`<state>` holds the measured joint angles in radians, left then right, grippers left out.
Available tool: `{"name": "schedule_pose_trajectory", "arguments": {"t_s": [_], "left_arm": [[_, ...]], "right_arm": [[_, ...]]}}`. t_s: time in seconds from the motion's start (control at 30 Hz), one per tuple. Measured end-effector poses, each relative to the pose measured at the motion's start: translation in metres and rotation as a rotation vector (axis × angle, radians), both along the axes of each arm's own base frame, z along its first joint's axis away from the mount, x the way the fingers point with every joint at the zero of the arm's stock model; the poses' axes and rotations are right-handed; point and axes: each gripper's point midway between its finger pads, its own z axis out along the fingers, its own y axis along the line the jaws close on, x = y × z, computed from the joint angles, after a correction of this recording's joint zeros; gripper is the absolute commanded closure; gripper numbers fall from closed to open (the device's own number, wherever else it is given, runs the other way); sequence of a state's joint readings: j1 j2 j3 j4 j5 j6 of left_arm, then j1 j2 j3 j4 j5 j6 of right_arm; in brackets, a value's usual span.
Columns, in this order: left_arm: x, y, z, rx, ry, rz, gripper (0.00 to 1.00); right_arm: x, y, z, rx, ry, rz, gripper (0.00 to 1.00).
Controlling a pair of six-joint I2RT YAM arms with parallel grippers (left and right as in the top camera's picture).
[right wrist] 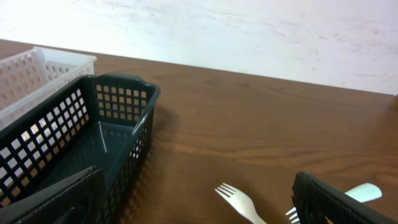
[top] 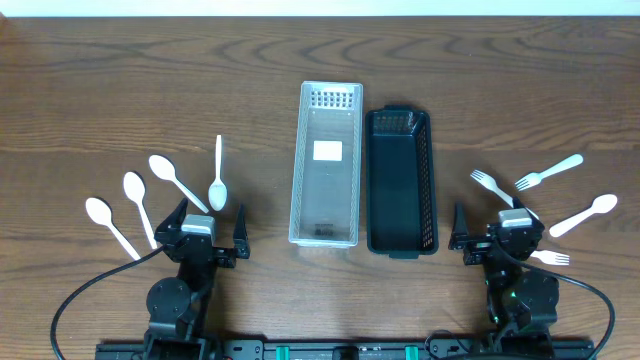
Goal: Pack container
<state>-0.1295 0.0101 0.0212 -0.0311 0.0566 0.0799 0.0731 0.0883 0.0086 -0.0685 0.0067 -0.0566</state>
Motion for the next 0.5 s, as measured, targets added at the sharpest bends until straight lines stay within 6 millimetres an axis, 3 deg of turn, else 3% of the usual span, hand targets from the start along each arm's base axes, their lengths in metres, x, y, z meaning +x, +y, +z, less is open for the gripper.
{"name": "schedule_pose_trajectory", "arguments": {"t_s": [0.23,0.4,0.5], "left_arm": [[0.000,0.000,0.000,-0.004,0.001,0.001,0.02],[-0.005,0.001,-0.004,-0.098,0.083,0.016,0.02],[-0.008,0.001,0.003,-0.134,0.154,0.029,0.02]], "right_arm": [[0.000,0.001,-0.001,0.088,0.009,-0.005,0.01],[0.000,0.006,-0.001,0.177,0.031,0.005,0.01],[0.001,0.007,0.018,0.178,0.027,0.010,0.01]]}}
